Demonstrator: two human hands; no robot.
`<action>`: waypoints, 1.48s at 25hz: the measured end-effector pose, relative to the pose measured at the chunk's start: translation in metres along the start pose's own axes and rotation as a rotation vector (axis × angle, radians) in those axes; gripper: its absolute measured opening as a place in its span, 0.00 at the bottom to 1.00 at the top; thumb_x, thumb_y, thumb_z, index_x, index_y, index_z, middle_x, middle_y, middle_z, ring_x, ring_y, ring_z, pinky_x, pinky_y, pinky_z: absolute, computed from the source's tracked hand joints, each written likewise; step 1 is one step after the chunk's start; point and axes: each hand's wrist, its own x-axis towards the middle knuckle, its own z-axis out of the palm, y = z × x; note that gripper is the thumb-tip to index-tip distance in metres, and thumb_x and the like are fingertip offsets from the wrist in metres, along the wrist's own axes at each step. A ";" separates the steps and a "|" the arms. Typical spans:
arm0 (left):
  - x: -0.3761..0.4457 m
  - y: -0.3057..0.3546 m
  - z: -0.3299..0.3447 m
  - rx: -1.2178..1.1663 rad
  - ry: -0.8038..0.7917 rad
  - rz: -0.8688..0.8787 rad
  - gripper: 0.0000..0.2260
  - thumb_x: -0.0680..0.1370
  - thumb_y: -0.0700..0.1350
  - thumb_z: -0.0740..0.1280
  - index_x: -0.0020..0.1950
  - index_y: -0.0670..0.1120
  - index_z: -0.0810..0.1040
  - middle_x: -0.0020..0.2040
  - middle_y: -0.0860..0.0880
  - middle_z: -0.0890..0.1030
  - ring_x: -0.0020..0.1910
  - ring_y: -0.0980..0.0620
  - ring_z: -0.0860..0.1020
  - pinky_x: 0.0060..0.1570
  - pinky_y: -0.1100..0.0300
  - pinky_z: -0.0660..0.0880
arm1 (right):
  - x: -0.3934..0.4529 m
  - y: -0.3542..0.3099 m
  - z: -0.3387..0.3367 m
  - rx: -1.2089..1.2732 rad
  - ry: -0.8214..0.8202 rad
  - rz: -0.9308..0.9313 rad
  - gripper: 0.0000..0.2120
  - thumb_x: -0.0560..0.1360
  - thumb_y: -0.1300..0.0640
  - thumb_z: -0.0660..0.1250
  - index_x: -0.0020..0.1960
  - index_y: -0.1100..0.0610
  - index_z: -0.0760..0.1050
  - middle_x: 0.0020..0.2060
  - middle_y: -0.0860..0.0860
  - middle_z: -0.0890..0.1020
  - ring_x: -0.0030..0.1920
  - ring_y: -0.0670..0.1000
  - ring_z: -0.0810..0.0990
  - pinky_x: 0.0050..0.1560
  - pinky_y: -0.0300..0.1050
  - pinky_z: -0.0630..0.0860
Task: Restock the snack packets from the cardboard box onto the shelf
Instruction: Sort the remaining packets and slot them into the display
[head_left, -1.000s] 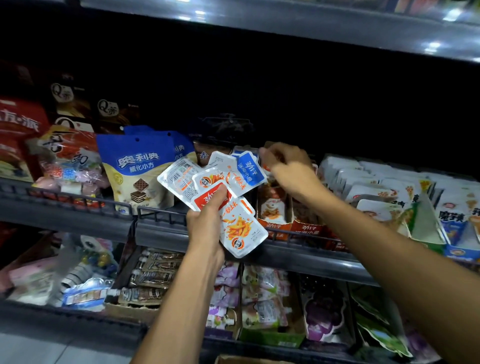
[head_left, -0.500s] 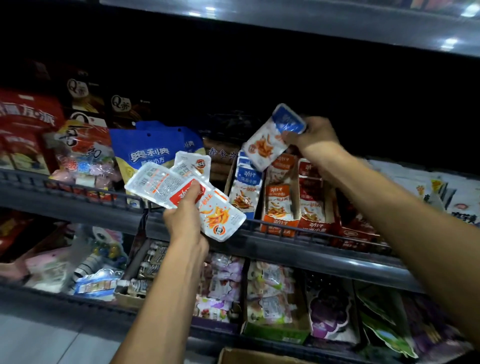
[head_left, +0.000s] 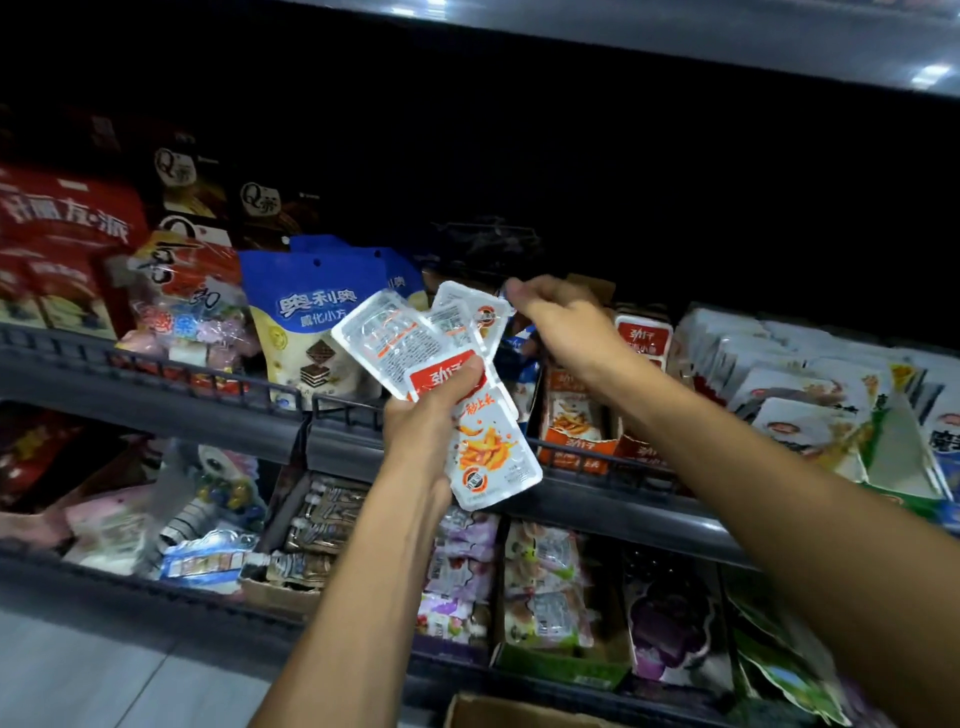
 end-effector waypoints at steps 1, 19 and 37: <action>-0.002 -0.001 0.003 0.007 -0.010 0.006 0.10 0.73 0.38 0.75 0.53 0.42 0.81 0.46 0.42 0.85 0.38 0.47 0.84 0.39 0.50 0.83 | -0.010 -0.008 -0.004 0.155 -0.073 0.062 0.16 0.76 0.42 0.66 0.56 0.52 0.74 0.48 0.52 0.82 0.36 0.49 0.81 0.33 0.42 0.73; -0.010 -0.008 0.008 -0.004 0.081 0.012 0.17 0.78 0.52 0.69 0.63 0.44 0.77 0.45 0.48 0.84 0.39 0.51 0.83 0.46 0.50 0.81 | -0.113 0.041 -0.052 0.330 -0.104 0.431 0.10 0.80 0.60 0.63 0.59 0.59 0.76 0.48 0.52 0.85 0.40 0.47 0.84 0.30 0.38 0.76; -0.022 -0.021 0.026 0.115 -0.060 0.018 0.17 0.77 0.52 0.71 0.63 0.46 0.77 0.49 0.49 0.86 0.45 0.51 0.85 0.44 0.55 0.81 | -0.039 0.042 -0.083 -1.385 -0.132 -0.066 0.07 0.74 0.63 0.66 0.51 0.55 0.77 0.42 0.51 0.77 0.46 0.54 0.80 0.41 0.46 0.72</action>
